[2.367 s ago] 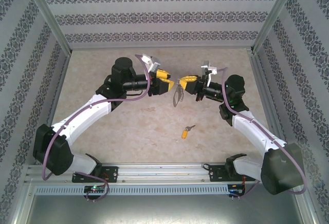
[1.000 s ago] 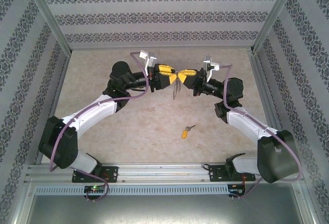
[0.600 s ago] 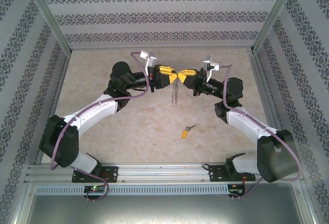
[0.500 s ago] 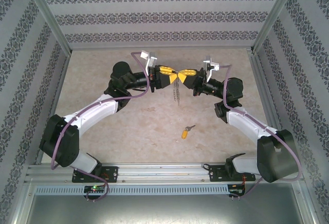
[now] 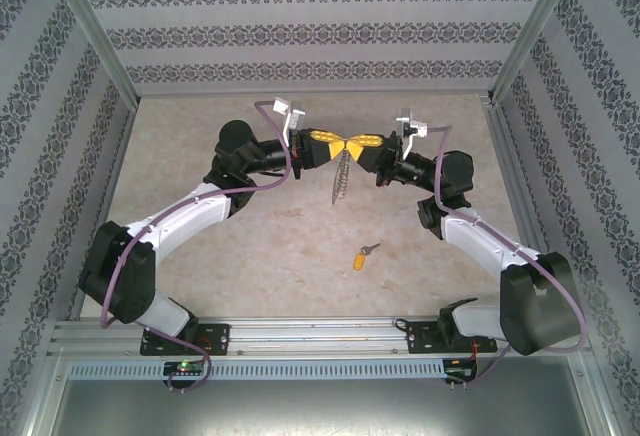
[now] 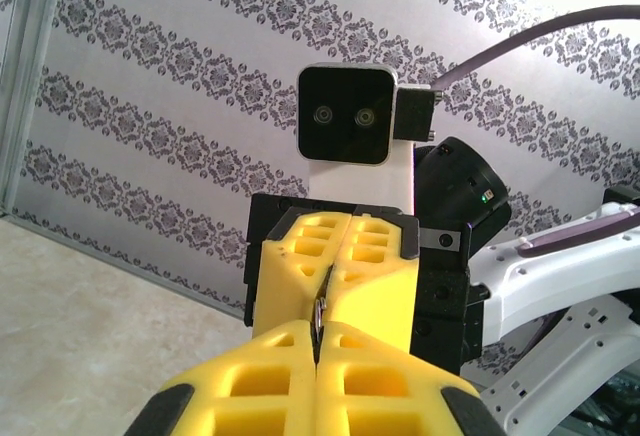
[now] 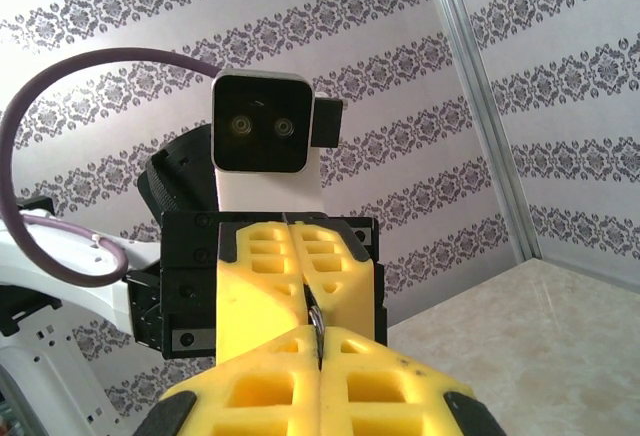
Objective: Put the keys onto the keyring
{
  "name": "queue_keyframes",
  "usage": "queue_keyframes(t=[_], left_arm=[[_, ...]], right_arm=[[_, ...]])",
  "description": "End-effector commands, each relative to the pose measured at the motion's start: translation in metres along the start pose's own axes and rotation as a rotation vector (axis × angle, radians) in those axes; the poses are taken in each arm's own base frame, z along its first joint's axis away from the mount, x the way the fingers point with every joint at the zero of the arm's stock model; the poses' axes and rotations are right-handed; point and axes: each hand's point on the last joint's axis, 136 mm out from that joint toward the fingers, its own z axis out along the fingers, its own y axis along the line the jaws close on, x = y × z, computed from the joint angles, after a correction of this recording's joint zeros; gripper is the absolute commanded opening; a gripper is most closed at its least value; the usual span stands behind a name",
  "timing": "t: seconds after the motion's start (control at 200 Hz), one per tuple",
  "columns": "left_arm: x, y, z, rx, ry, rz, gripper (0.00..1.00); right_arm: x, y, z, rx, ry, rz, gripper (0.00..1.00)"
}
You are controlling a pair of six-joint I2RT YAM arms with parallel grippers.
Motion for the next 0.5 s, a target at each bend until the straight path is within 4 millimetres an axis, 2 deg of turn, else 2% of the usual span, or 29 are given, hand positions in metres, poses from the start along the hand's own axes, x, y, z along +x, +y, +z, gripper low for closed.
queue_keyframes(t=[0.0,0.04,0.055,0.135,0.205,0.285,0.365,0.495], left_arm=[[-0.004,-0.006,0.000,0.037,-0.017,0.050,0.00],[-0.004,-0.005,-0.001,0.033,-0.015,0.056,0.00],[-0.004,-0.005,-0.001,0.033,-0.015,0.059,0.00],[-0.001,-0.005,-0.001,0.032,-0.010,0.080,0.00],[0.001,-0.005,-0.004,0.019,-0.008,0.120,0.00],[0.005,-0.005,-0.008,-0.001,0.000,0.178,0.00],[0.009,-0.003,-0.013,-0.037,0.009,0.256,0.00],[0.011,0.001,-0.025,-0.123,-0.027,0.434,0.00]], right_arm=[[-0.013,0.010,0.005,-0.035,-0.027,-0.042,0.00],[-0.014,0.009,0.003,-0.023,-0.029,-0.039,0.00],[-0.014,0.008,0.003,-0.020,-0.030,-0.038,0.03],[-0.017,0.002,-0.006,0.029,-0.045,-0.026,0.36],[-0.018,-0.006,-0.017,0.090,-0.062,-0.013,0.52],[-0.016,-0.015,-0.032,0.174,-0.070,0.011,0.59],[-0.011,-0.021,-0.046,0.259,-0.069,0.037,0.62],[0.008,-0.041,-0.072,0.486,-0.023,0.093,0.65]])
